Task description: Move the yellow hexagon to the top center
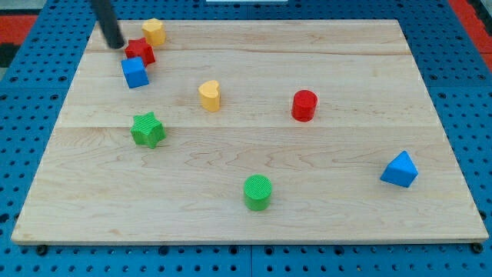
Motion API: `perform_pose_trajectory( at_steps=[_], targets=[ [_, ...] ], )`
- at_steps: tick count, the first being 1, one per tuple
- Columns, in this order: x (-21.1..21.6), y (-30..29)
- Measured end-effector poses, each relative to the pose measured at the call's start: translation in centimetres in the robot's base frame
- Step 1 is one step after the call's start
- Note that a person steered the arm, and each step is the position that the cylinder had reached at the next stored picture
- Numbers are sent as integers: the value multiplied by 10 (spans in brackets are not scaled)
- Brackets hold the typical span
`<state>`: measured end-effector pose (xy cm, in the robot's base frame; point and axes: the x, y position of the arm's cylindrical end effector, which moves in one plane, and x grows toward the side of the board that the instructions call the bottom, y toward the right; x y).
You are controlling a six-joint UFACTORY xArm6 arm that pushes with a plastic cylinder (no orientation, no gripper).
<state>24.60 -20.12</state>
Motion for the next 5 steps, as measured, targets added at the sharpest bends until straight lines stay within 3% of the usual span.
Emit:
perform_pose_trajectory(
  at_steps=[1,2,4,5],
  targets=[
    [-1,83],
    [-1,100],
    [-5,1],
    [-30,0]
  ],
)
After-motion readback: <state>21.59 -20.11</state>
